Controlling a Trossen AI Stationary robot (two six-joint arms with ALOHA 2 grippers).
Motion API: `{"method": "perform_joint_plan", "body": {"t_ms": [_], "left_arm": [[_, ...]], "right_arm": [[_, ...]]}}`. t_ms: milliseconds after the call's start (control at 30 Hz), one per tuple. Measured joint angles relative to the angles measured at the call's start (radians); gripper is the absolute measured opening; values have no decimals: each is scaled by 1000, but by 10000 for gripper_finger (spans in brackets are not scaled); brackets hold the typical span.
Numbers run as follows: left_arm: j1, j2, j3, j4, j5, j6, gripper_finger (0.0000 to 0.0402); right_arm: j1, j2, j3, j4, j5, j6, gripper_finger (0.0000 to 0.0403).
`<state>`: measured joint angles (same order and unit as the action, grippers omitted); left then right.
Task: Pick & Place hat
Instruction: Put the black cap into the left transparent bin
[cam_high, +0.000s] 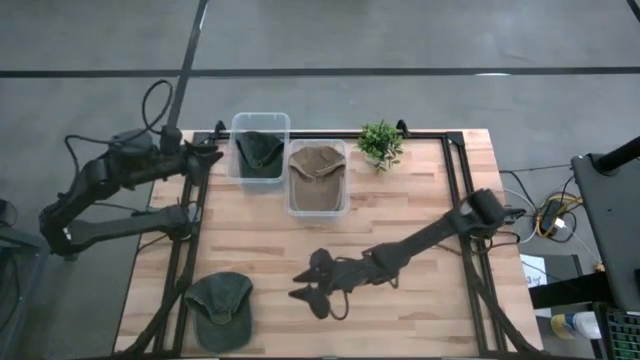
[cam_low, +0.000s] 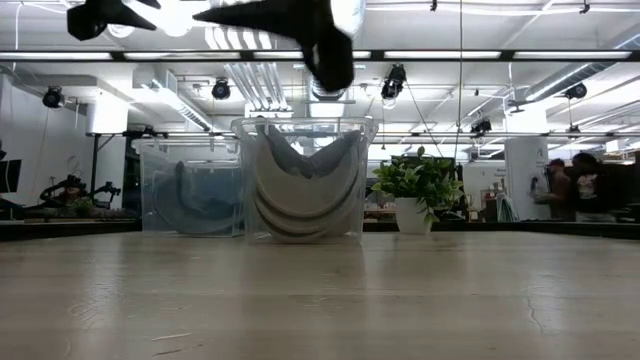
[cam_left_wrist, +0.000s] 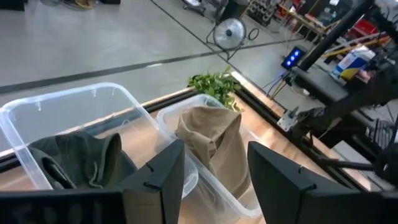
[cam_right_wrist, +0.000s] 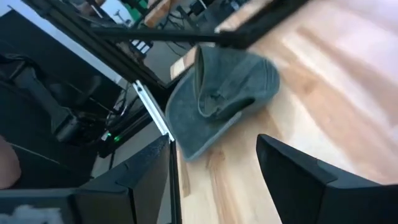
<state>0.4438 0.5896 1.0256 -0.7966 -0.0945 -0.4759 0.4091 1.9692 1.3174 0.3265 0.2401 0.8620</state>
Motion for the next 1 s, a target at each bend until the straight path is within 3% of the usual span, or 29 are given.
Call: {"method": "perform_joint_plan", "body": {"t_ms": [567,1000], "left_arm": [[-1,1,-1,19,-11,4,167],[0,-1,-1,19,-12,2,167]], "right_arm": [[-6,483,466,-47,-112,212,219],[-28,669,817,-327,-147,206,219]]}}
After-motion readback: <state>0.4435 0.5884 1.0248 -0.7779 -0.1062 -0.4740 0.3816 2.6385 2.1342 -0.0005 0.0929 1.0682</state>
